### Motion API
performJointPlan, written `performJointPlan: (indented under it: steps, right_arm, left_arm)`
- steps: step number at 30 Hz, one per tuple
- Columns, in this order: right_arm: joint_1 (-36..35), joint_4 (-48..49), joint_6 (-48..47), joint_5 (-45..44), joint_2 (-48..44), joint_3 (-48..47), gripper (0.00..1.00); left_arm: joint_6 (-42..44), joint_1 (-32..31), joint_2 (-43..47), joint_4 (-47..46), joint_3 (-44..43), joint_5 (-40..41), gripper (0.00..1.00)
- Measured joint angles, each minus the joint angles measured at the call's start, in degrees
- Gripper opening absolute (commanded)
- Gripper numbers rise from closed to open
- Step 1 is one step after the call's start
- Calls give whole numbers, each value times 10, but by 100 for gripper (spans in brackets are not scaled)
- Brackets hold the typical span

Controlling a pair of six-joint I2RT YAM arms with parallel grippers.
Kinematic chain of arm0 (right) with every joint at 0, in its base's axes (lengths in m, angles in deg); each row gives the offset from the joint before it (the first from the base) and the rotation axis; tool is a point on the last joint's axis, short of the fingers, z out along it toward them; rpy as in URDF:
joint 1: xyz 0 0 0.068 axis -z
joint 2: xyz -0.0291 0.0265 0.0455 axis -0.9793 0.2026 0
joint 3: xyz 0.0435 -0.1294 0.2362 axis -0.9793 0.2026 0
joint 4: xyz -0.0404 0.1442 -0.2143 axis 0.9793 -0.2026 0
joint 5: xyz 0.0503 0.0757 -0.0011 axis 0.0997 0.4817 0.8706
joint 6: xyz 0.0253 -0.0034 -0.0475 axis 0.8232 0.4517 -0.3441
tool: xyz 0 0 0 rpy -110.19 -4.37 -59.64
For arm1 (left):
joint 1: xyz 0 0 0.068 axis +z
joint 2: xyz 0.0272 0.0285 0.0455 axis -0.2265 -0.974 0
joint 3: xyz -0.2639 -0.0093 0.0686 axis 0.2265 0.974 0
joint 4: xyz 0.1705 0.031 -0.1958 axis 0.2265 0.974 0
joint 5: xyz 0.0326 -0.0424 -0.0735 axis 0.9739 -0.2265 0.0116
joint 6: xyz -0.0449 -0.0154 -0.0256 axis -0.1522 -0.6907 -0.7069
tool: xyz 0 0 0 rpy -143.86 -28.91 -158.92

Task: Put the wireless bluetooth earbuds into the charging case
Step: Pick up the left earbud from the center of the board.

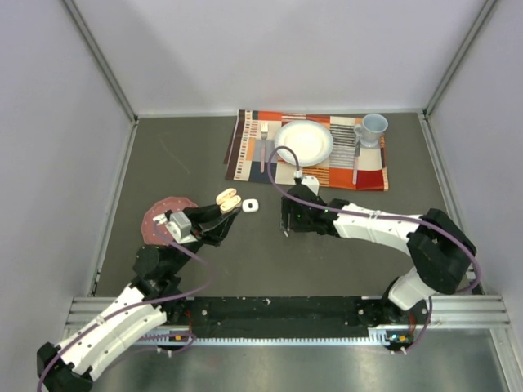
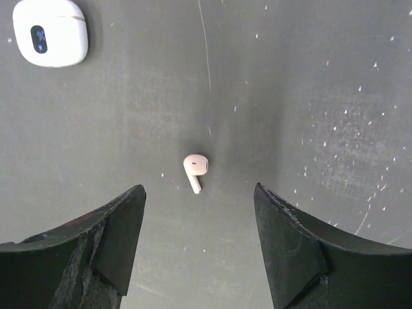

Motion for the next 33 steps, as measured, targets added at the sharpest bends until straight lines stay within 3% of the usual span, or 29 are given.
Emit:
performJointPlan:
  steps: [16, 19, 33]
  right_arm:
    - [-3, -8, 68, -23, 59, -29, 54]
    - [-7, -10, 73, -24, 68, -35, 43]
    - [-19, -13, 87, -28, 94, -54, 39]
  left_arm:
    - [4, 0, 4, 10, -2, 17, 0]
    - [4, 0, 9, 10, -2, 21, 0]
    - [4, 0, 11, 13, -2, 28, 0]
